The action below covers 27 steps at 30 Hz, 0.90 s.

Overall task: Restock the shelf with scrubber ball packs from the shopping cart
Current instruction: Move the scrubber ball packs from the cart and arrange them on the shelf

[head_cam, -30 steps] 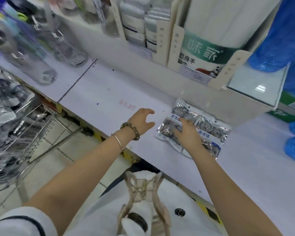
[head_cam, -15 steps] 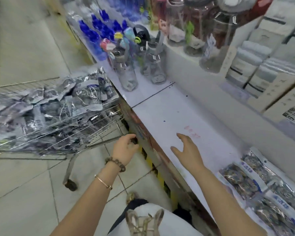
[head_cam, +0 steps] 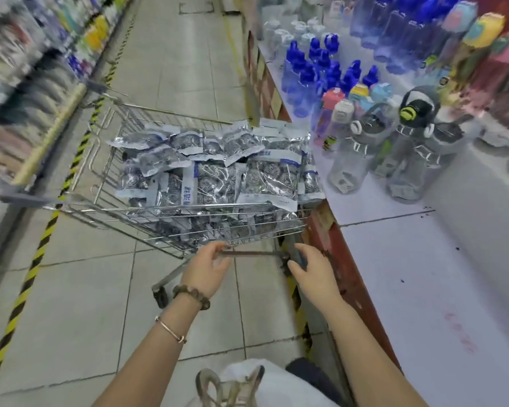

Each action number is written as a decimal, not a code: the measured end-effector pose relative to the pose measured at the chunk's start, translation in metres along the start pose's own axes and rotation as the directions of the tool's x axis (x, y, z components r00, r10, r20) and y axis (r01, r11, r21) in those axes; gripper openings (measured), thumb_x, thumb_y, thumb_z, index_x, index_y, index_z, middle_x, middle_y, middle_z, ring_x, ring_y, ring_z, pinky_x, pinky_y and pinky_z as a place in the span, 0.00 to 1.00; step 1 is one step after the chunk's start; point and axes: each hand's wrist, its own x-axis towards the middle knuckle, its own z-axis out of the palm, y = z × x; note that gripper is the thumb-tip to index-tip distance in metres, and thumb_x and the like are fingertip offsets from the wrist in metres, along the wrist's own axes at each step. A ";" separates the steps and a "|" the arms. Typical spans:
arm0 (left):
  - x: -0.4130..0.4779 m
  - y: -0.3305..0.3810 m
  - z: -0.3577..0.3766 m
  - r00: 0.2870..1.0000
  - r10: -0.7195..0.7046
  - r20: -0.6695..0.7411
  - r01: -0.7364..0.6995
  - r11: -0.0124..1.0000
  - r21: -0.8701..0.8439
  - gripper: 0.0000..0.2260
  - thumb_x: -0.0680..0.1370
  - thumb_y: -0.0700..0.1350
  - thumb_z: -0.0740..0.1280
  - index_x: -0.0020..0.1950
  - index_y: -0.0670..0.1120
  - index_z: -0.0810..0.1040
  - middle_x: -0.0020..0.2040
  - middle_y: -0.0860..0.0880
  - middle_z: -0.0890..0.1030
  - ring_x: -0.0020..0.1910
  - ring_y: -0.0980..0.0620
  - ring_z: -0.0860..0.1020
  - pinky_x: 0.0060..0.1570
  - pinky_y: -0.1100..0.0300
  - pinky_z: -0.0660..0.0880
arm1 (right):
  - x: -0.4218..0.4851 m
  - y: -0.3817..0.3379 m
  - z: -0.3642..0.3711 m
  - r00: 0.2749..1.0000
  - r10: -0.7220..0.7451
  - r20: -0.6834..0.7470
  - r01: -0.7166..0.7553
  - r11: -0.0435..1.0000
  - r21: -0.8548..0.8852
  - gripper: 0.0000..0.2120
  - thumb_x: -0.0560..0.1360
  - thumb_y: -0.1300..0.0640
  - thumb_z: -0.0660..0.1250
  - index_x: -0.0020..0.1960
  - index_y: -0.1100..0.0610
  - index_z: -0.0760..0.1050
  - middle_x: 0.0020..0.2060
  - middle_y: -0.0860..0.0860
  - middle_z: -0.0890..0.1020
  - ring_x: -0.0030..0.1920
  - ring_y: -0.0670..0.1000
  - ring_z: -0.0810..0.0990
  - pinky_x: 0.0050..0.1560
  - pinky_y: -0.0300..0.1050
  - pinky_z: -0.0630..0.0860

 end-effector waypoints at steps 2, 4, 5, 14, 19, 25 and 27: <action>0.013 -0.011 -0.014 0.998 -0.038 -0.046 0.036 0.998 -0.045 0.14 0.75 0.42 0.66 0.61 0.46 0.75 0.57 0.50 0.78 0.57 0.52 0.76 0.57 0.58 0.72 | 0.015 -0.013 0.011 1.000 -0.009 0.027 0.009 1.000 -0.010 0.21 0.77 0.55 0.64 0.69 0.55 0.67 0.66 0.50 0.71 0.65 0.49 0.70 0.62 0.38 0.63; 0.026 -0.018 -0.027 0.993 -0.078 -0.093 0.069 0.994 -0.089 0.13 0.75 0.42 0.66 0.60 0.45 0.75 0.56 0.50 0.79 0.55 0.52 0.76 0.56 0.56 0.73 | 0.031 -0.024 0.020 0.998 -0.034 0.054 0.035 0.999 -0.019 0.21 0.77 0.56 0.64 0.69 0.55 0.67 0.65 0.51 0.72 0.65 0.49 0.70 0.62 0.37 0.63; 0.031 -0.021 -0.032 0.989 -0.098 -0.112 0.087 0.991 -0.100 0.13 0.75 0.42 0.66 0.59 0.46 0.75 0.55 0.50 0.79 0.54 0.52 0.77 0.55 0.56 0.73 | 0.040 -0.029 0.024 0.997 -0.046 0.067 0.048 0.998 -0.029 0.21 0.77 0.56 0.64 0.69 0.55 0.67 0.65 0.51 0.72 0.65 0.48 0.70 0.62 0.38 0.64; 0.106 -0.050 -0.080 0.934 -0.258 -0.247 0.200 0.950 -0.239 0.12 0.75 0.41 0.66 0.58 0.46 0.76 0.52 0.50 0.80 0.49 0.53 0.77 0.52 0.57 0.74 | 0.146 -0.088 0.061 0.982 -0.083 0.168 0.074 0.996 0.058 0.21 0.77 0.57 0.64 0.70 0.56 0.66 0.66 0.50 0.73 0.65 0.49 0.71 0.63 0.43 0.67; 0.174 -0.052 -0.118 0.893 -0.311 -0.325 0.251 0.944 -0.212 0.11 0.76 0.41 0.65 0.58 0.44 0.75 0.51 0.51 0.78 0.48 0.54 0.75 0.48 0.60 0.73 | 0.220 -0.133 0.080 0.961 -0.114 0.252 0.095 0.991 0.090 0.22 0.77 0.55 0.64 0.70 0.55 0.65 0.65 0.50 0.74 0.63 0.48 0.72 0.64 0.44 0.69; 0.253 -0.048 -0.159 0.842 -0.346 -0.414 0.296 0.938 -0.182 0.12 0.76 0.41 0.65 0.59 0.45 0.76 0.54 0.49 0.79 0.49 0.54 0.75 0.51 0.59 0.72 | 0.303 -0.189 0.099 0.929 -0.162 0.331 0.151 0.987 0.058 0.21 0.77 0.54 0.64 0.69 0.54 0.67 0.63 0.49 0.75 0.60 0.48 0.74 0.62 0.46 0.71; 0.274 -0.048 -0.170 0.831 -0.340 -0.439 0.287 0.940 -0.184 0.12 0.76 0.42 0.65 0.58 0.45 0.76 0.53 0.48 0.79 0.48 0.54 0.75 0.49 0.60 0.72 | 0.324 -0.206 0.107 0.924 -0.154 0.351 0.150 0.988 0.039 0.20 0.77 0.53 0.63 0.69 0.54 0.67 0.62 0.50 0.76 0.59 0.50 0.75 0.60 0.49 0.73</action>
